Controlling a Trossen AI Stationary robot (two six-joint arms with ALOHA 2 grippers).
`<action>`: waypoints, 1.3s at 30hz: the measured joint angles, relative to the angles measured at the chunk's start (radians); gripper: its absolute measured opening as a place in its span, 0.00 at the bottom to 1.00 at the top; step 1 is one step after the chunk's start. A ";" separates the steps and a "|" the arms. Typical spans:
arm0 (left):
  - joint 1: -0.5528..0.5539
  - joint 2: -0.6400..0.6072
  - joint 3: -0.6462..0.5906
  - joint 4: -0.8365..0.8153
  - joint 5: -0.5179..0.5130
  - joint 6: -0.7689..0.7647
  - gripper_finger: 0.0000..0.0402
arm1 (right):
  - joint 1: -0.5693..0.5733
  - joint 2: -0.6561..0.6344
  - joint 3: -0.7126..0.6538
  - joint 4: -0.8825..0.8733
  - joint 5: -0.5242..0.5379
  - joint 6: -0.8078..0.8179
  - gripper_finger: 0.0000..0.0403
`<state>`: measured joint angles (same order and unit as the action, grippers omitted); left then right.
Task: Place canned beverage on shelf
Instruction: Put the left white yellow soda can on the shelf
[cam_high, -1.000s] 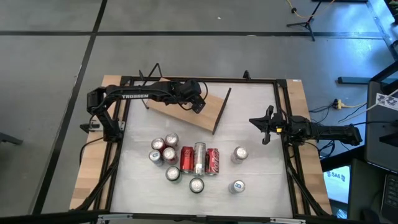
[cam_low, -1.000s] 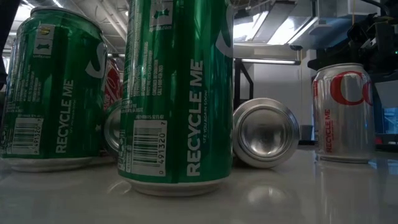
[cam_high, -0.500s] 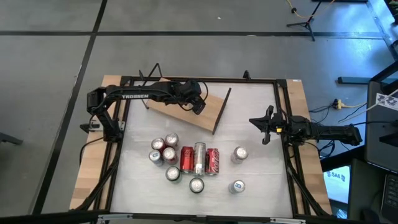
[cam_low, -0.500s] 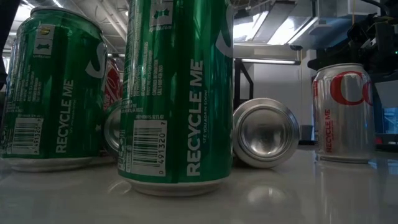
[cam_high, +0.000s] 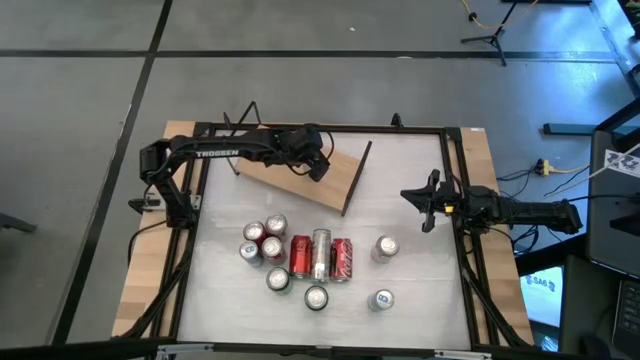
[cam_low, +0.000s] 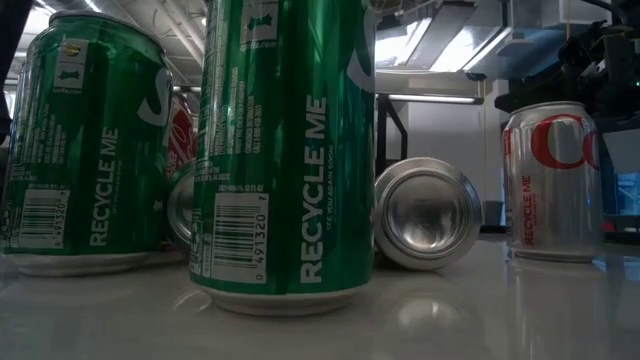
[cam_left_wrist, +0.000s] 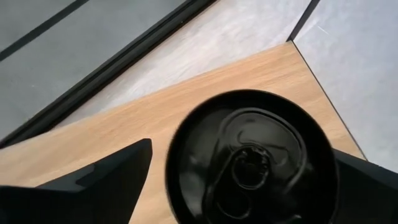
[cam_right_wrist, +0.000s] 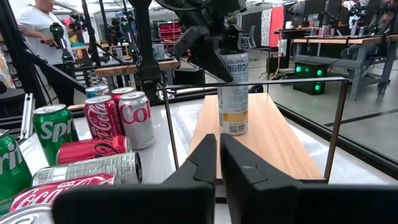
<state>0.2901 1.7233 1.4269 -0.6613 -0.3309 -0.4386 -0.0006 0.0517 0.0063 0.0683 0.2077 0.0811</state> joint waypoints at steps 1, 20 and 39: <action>0.000 0.000 0.000 0.000 0.000 0.015 0.99 | 0.000 0.000 0.000 0.003 0.000 0.000 0.08; -0.003 0.000 0.000 0.004 0.007 0.206 0.99 | 0.000 0.000 0.000 0.009 0.019 0.000 0.23; -0.003 -0.006 0.281 -0.182 0.040 0.318 0.99 | 0.000 0.000 0.000 0.009 0.019 0.000 0.23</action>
<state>0.2867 1.7176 1.7078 -0.8435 -0.2913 -0.1204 -0.0003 0.0521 0.0067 0.0769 0.2265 0.0807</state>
